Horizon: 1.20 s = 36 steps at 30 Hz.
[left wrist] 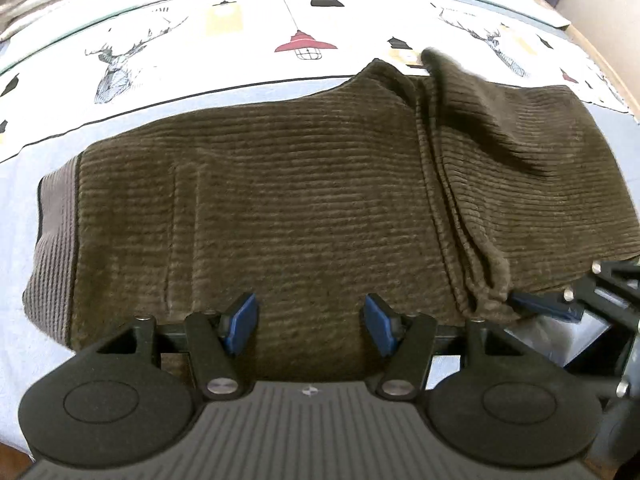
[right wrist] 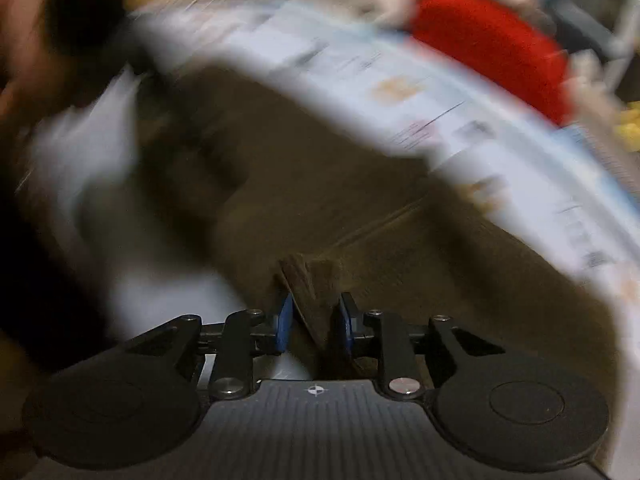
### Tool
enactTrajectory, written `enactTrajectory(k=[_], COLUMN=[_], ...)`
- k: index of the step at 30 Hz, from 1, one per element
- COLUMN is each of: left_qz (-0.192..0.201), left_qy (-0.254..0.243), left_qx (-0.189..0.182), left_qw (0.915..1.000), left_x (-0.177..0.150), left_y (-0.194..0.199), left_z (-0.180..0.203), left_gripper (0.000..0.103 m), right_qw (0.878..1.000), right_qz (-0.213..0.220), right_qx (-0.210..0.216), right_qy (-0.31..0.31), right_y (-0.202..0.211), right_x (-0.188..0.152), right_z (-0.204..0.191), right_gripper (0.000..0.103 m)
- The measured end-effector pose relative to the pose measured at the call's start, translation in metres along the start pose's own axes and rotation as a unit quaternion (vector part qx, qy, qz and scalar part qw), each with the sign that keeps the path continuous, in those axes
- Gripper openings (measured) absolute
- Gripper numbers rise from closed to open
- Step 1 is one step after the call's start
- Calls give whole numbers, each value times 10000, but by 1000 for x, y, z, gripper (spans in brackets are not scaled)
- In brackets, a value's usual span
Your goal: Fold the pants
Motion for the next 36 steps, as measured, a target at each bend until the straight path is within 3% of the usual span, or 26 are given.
enactTrajectory(k=[3, 6, 9, 12, 14, 15, 16, 18, 20, 23, 26, 27, 29, 32, 34, 36], left_qz=[45, 93, 134, 149, 160, 170, 186, 238, 300, 382, 455, 506, 608, 805, 919, 973], left_qy=[56, 188, 352, 337, 284, 268, 259, 281, 361, 491, 570, 622, 738, 885, 981, 1096], left_qx=[-26, 19, 39, 4, -26, -34, -41, -56, -67, -122, -211, -282, -459, -748, -942, -1165], left_qw=[10000, 9998, 9993, 9993, 9995, 9995, 9995, 9993, 9989, 9980, 9971, 9964, 9944, 9900, 9864, 9823], left_x=[-5, -8, -9, -9, -8, -9, -8, -7, -4, 6, 22, 29, 43, 69, 87, 105], left_y=[3, 8, 10, 11, 12, 12, 13, 14, 15, 16, 15, 16, 17, 17, 16, 11], left_z=[-10, -24, -33, -33, -29, -28, -27, -28, -30, -30, -23, -19, -10, 6, 17, 29], left_gripper=[65, 65, 65, 65, 65, 65, 65, 65, 65, 65, 65, 65, 65, 65, 65, 65], right_qw=[9998, 9970, 9932, 9959, 9970, 9972, 9974, 9978, 9976, 9949, 9984, 9987, 9992, 9915, 9828, 9693], right_qz=[162, 535, 500, 176, 122, 185, 222, 274, 621, 963, 47, 0, 305, 891, 1220, 1208], right_qx=[43, -60, -216, -209, -217, -242, -204, -163, -221, 68, 97, 174, 260, 449, 46, -643], right_qy=[134, -562, -1027, -858, -730, -690, -658, -579, -224, 298, 547, 479, 83, -841, -1386, -2040], right_y=[18, 34, 26, 4, -4, -6, -2, 0, 11, 35, 9, 9, 27, 70, 93, 104], right_x=[4, 32, 33, 25, 20, 16, 12, 16, 29, 30, -5, -11, -3, 13, 13, -5], right_z=[-12, 17, 37, 31, 23, 21, 16, 15, 12, -7, -9, -8, 2, 34, 72, 118], right_gripper=[39, 59, 61, 61, 59, 53, 31, 18, 15, 15, 24, 26, 26, 49, 64, 64])
Point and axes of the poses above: each gripper's, at about its wrist camera, not at the fingertips, and y roughly against the way its jaws point, z to its right, x to its top, the point moved 9 cm from there along -y, roughly the way its jaws point, and after that the axes turned 10 degrees about -y, right-handed, at the moved point
